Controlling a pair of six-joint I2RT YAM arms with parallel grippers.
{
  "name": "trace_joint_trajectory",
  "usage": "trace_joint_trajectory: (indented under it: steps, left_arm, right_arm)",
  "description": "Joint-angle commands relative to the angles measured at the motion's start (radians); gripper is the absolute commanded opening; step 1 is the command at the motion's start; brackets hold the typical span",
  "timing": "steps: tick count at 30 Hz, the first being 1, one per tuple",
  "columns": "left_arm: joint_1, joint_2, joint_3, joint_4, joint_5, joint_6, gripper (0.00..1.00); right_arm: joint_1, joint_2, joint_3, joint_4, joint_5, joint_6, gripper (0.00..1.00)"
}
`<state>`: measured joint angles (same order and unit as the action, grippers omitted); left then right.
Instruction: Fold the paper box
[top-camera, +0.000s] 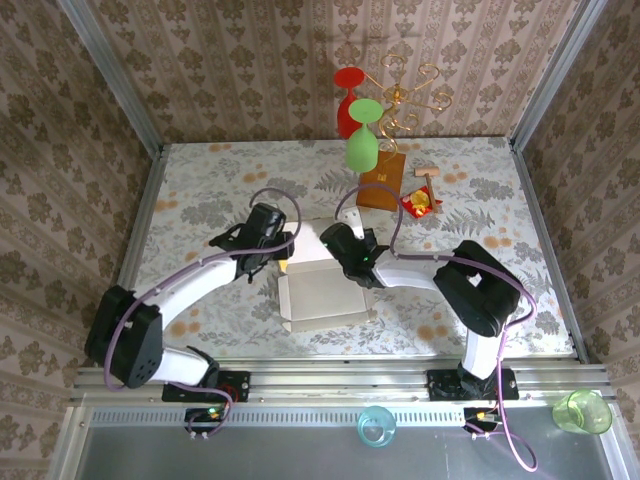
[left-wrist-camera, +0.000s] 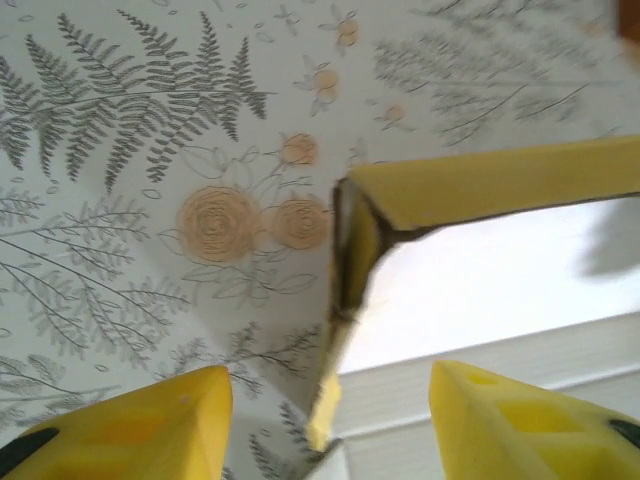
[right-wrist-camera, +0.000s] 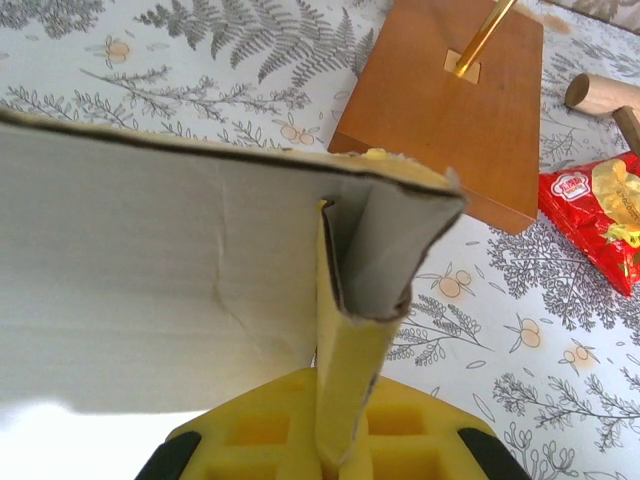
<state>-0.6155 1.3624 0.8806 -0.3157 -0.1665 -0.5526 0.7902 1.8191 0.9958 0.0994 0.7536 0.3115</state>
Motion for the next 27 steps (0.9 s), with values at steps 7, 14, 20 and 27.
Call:
trace_joint_trajectory:
  steps: [7, 14, 20, 27]
  left_arm:
    - [0.125, -0.19, 0.016, -0.076, 0.184, -0.309, 0.6]
    - [0.247, -0.072, 0.096, -0.069, 0.387, -0.411, 0.64]
    - [0.241, 0.002, 0.089, 0.003, 0.443, -0.458, 0.58]
    - [0.23, 0.028, 0.068, 0.041, 0.453, -0.485, 0.48]
  right_arm:
    - [0.0, 0.022, -0.081, 0.158, 0.008, -0.035, 0.0]
    - [-0.001, 0.026, -0.084, 0.162, 0.009, -0.038, 0.0]
    - [0.0, 0.023, -0.091, 0.157, 0.01, -0.034, 0.0]
    - [0.0, 0.023, -0.097, 0.159, 0.01, -0.031, 0.0]
